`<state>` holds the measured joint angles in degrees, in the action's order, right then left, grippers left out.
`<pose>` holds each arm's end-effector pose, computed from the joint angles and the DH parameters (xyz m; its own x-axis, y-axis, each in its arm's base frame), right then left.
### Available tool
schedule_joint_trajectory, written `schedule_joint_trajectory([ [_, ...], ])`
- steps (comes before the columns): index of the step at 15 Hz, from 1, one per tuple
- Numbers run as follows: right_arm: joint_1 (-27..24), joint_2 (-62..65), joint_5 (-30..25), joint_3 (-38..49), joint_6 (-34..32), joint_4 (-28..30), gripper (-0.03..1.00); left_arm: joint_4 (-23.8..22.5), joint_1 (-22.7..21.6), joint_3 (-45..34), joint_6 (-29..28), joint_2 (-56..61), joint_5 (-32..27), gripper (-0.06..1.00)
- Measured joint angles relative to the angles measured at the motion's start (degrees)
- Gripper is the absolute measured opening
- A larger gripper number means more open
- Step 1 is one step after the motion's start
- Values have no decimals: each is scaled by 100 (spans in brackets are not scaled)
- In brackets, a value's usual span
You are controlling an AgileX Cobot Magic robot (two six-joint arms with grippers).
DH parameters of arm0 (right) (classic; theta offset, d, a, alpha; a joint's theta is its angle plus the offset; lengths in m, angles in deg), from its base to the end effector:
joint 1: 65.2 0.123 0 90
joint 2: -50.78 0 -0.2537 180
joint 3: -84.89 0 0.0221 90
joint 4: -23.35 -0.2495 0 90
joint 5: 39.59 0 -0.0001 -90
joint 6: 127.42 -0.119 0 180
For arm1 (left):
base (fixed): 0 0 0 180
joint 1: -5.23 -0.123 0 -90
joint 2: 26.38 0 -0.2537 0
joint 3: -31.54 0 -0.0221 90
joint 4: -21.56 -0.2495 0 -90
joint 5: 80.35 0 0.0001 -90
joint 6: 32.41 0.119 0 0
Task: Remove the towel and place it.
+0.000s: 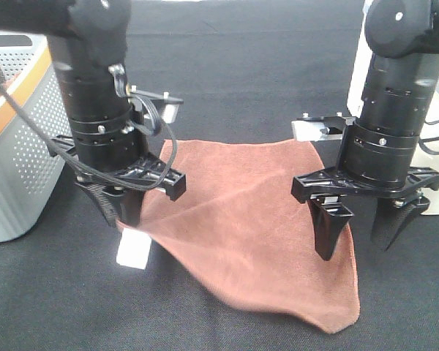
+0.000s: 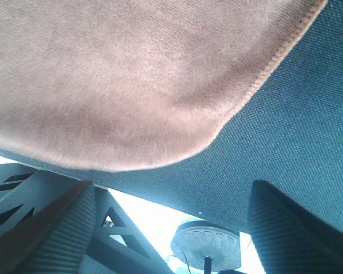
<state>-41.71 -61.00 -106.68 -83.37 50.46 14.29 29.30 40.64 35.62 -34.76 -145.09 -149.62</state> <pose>0.2619 0.1327 0.1234 -0.9344 -0.2995 0.1929 -0.2795 0.9521 0.1242 0.2767 -0.2151 0.1438 -0.8606 0.5035 0.0759 0.4935 0.8615 -0.1194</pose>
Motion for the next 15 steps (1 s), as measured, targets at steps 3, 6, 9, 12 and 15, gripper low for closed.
schedule_joint_trajectory([
  [3, 0, 6, 0, 0, 0, 0, 71, 218, 0, -34, 86, 183, 0, 67],
  [6, 0, 292, -17, 0, 6, -6, 71, 229, 0, -40, 86, 676, -6, 80],
  [9, 0, 922, -172, 0, 11, -189, 71, 223, 0, -46, 29, 1484, 0, 80],
  [12, 0, 1736, -178, 189, 34, -321, 71, 229, 0, -97, -252, 2498, -11, 80],
  [15, 0, 3363, -223, 985, 149, -350, 71, 80, 0, -642, -762, 4395, -17, 80],
])
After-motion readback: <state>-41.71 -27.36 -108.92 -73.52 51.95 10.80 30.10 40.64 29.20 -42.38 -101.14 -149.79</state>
